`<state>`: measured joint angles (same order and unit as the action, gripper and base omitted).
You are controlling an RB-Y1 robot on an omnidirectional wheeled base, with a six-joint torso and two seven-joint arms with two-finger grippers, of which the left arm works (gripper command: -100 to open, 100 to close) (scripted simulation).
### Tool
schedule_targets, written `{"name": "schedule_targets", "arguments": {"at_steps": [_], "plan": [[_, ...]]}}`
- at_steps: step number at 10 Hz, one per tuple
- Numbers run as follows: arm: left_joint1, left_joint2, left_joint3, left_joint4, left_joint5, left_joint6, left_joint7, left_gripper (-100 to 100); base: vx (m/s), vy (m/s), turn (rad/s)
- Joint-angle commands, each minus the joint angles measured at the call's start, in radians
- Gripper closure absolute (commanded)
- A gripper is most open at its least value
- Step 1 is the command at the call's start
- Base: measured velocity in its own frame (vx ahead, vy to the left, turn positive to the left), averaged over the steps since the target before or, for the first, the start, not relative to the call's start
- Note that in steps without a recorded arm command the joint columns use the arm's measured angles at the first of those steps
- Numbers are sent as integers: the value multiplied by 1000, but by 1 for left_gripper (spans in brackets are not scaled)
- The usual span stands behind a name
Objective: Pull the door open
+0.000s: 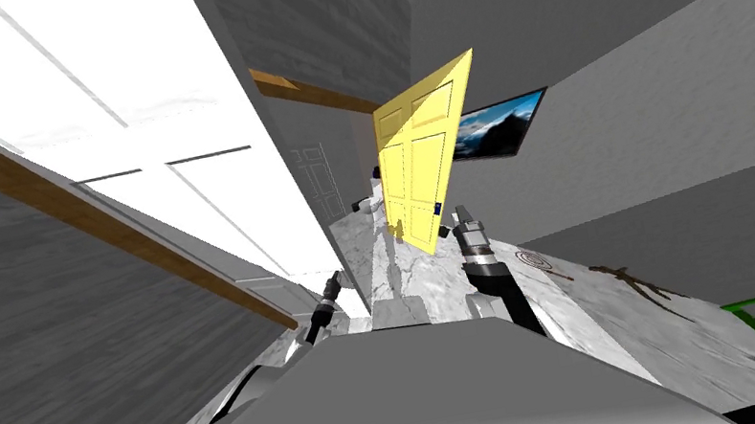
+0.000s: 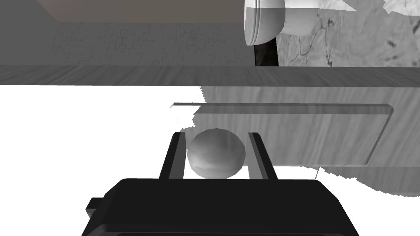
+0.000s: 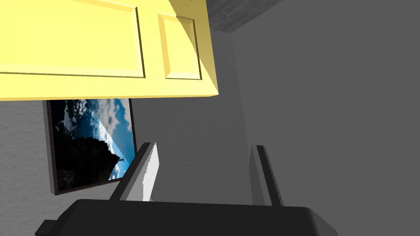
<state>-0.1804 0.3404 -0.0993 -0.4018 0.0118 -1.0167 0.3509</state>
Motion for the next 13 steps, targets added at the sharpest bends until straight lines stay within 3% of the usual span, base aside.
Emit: {"name": "schedule_targets", "arguments": {"at_steps": [1,2,5,7,11,13], "plan": [[-2,4,-4,5,4,-8,3,100,-182,74,-96],[-2,1,-4,3,1,-4,1,100,-75,24,-26],[32,39,-35,9,-18,-68,46,100,-187,44,-116],[32,39,-35,3,-18,-68,46,100,-95,43,-13],[64,78,-65,13,-35,-131,89,100,-126,48,-87],[70,85,-70,14,-39,-142,97,100,-125,59,-41]]}}
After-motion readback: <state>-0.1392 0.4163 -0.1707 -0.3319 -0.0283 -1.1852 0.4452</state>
